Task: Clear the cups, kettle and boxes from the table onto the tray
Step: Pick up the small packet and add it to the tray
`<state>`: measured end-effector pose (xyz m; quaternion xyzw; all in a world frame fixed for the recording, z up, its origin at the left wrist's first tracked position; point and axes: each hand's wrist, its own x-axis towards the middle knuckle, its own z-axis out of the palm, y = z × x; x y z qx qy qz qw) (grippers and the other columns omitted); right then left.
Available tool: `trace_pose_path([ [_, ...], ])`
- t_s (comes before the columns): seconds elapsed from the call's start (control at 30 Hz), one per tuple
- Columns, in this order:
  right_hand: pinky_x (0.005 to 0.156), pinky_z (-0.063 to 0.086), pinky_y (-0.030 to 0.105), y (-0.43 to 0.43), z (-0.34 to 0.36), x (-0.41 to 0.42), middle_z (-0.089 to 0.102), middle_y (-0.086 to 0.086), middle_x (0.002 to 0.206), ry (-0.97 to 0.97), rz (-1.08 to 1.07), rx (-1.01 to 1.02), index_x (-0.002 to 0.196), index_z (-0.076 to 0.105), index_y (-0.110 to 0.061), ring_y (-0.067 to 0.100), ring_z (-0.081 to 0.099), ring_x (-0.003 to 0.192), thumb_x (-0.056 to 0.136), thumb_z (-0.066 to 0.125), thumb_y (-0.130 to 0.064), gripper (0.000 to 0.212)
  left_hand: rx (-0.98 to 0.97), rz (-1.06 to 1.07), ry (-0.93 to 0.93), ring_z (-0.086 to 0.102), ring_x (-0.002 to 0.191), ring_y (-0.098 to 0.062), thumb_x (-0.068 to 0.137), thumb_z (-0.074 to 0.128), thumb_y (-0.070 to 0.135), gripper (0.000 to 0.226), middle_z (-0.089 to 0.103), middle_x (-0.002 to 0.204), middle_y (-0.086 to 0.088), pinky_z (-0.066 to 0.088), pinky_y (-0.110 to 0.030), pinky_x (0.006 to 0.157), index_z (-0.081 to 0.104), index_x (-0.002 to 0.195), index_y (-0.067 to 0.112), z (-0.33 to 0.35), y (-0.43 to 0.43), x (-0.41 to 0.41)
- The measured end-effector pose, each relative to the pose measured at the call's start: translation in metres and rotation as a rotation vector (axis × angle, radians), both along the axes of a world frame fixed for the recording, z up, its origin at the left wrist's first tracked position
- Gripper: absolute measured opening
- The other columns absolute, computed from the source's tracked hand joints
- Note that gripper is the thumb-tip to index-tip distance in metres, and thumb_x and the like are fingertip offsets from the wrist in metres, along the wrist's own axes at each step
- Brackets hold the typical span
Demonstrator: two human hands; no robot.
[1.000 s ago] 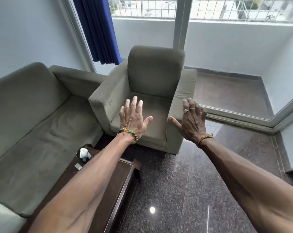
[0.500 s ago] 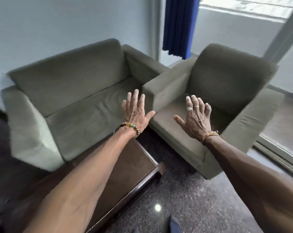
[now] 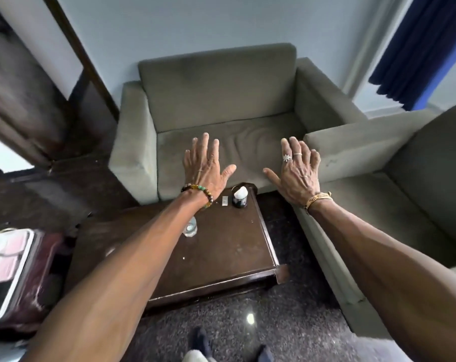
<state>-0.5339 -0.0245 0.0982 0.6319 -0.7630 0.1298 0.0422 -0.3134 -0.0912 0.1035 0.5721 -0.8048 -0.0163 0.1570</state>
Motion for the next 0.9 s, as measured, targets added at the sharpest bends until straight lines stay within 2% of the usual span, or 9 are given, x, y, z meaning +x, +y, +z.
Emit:
trace_pose_path([
  [0.23,0.116,0.019,0.053,-0.033,-0.020,0.044,0.025,0.014,0.161,0.044,0.108,0.066,0.156,0.025,-0.009,0.035,0.025,0.146,0.090,0.052,-0.063,0.090,0.072,0.124,-0.070,0.009,0.147,-0.036,0.091,0.046,0.057,0.078,0.009,0.161,-0.011,0.019,-0.052,0.115,0.021,0.151,0.014,-0.022,-0.013,0.050],
  [0.67,0.116,0.021,0.051,-0.115,-0.008,0.099,0.024,0.013,0.161,0.059,0.163,0.077,0.156,0.024,-0.009,0.033,0.025,0.146,0.092,0.050,-0.063,0.088,0.128,0.163,-0.003,0.010,0.148,-0.033,0.091,0.046,0.055,0.077,0.010,0.161,-0.010,0.019,-0.051,0.116,0.019,0.151,0.015,-0.021,-0.081,0.082],
  [0.9,0.117,0.022,0.051,-0.144,-0.063,0.116,0.023,0.011,0.162,0.024,0.233,0.213,0.156,0.023,-0.010,0.031,0.024,0.147,0.092,0.048,-0.064,0.088,0.242,0.210,0.053,0.015,0.146,-0.032,0.092,0.047,0.052,0.076,0.015,0.160,-0.010,0.020,-0.047,0.117,0.019,0.151,0.015,-0.080,-0.092,0.083],
])
